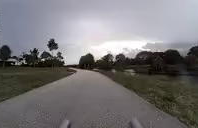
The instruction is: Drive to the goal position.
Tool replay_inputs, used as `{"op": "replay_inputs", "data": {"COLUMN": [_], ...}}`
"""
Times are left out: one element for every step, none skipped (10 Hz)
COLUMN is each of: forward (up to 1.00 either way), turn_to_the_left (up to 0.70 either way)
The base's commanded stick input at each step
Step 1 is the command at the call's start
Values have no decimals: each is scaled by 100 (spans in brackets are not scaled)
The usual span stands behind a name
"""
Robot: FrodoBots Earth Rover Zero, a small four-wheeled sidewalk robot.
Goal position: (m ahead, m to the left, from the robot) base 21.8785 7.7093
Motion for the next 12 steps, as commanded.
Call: {"op": "replay_inputs", "data": {"forward": [0, 40, 84, 85, 85, 85, 85, 85, 85, 85, 85, 85], "turn_to_the_left": [85, 61, 34, 34, 34, 34, 34, 34, 34, 34, 34, 34]}}
